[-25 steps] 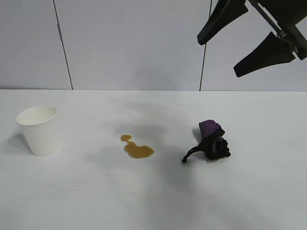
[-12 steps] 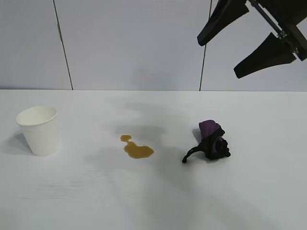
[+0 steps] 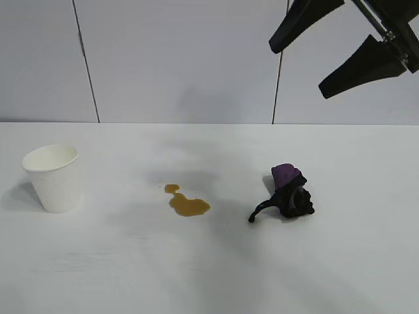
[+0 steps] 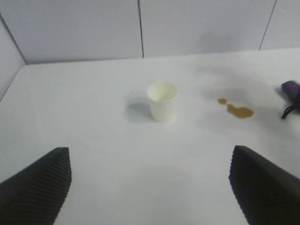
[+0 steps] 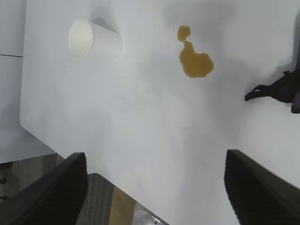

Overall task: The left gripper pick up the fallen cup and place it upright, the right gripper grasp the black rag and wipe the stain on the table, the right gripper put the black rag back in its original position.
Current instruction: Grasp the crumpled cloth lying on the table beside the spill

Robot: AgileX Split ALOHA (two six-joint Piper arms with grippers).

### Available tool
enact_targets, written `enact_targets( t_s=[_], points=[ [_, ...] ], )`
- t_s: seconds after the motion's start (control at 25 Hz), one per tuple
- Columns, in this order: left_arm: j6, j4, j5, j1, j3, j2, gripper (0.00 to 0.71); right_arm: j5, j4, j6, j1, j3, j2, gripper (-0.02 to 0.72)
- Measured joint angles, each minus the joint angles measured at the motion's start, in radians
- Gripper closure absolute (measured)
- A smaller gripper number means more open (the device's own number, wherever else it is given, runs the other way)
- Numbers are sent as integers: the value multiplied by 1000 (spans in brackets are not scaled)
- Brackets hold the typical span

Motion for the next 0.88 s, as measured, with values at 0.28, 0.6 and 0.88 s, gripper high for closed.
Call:
enact_targets(
  t_s=[0.28,0.6,0.88],
  points=[
    [-38,28,-35,-30,173,0,50,62,0,0,0,-36,-1,146],
    [-54,30,-53,-92,193,1,50,136,-1,13,0,-100,-1,146],
    [-59,43,-55,-106,193,1,50,151,-66,81,0,-195,-2,146]
  ],
)
